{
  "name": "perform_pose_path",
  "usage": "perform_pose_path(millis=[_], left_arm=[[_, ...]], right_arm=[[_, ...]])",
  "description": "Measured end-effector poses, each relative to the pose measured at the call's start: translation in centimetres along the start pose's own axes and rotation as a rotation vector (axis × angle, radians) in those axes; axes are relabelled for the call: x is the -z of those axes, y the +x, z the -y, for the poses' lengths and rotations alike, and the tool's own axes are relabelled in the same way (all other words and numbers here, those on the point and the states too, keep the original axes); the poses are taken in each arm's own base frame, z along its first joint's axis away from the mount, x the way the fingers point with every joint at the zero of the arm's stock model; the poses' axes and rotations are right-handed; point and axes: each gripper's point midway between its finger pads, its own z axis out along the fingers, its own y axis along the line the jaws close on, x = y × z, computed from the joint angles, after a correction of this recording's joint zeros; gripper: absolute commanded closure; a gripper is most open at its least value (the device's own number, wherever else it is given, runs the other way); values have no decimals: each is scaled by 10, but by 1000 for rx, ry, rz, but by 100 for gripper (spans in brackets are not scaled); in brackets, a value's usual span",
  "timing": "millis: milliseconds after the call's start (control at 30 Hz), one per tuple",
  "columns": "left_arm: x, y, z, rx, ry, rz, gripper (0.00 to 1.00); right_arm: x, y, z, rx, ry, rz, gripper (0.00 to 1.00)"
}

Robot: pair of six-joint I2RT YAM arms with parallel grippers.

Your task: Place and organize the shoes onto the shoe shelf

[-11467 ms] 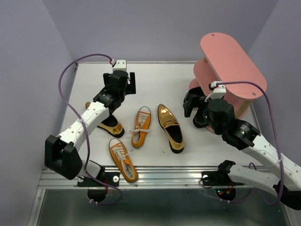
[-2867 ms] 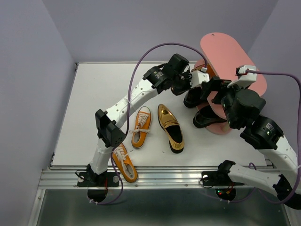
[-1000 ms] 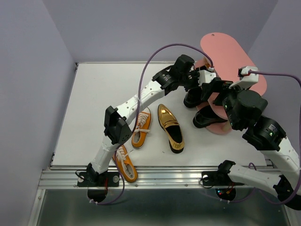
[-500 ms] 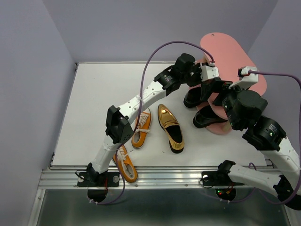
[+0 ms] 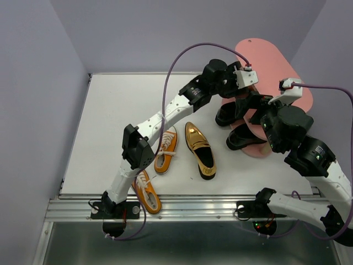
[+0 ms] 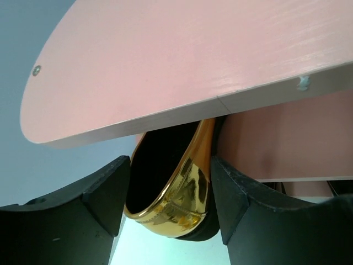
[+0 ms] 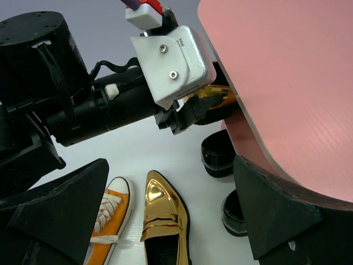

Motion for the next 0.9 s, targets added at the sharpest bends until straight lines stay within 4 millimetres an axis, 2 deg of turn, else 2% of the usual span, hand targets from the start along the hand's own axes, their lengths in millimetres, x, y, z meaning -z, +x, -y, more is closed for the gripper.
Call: perform_pose_path(millis=[67, 100, 133, 167, 300, 467, 567, 633, 700, 800, 900], left_arm=[[5, -2, -4, 3, -17, -5, 20], [9, -5, -6, 6, -26, -6, 10], [13, -8, -9, 9, -34, -7, 8], [19, -11, -12, 15, -47, -8, 1], [49, -26, -19, 31, -75, -9, 1], [108, -53, -31, 81, -170, -2, 1], [144, -52, -29, 145, -244, -28, 1], [169, -44, -24, 202, -295, -59, 1], [191, -25, -19, 279, -369, -101, 1], [219, 21, -6, 399, -485, -209, 1], [239, 66, 11, 536, -564, -324, 1]], right_arm=[[0, 0, 0, -1, 0, 0, 0], [0, 0, 0, -1, 0, 0, 0], [0, 0, 0, -1, 0, 0, 0], [0, 0, 0, -1, 0, 0, 0], [0, 0, 0, 0, 0, -1, 0], [0, 0, 0, -1, -2, 0, 0], [0, 0, -1, 1, -9, -3, 0], [1, 3, -4, 12, -25, -16, 0], [-2, 14, -12, 44, -61, -59, 0], [-5, 29, -27, 82, -123, -124, 0], [-12, 58, -43, 134, -182, -223, 0]])
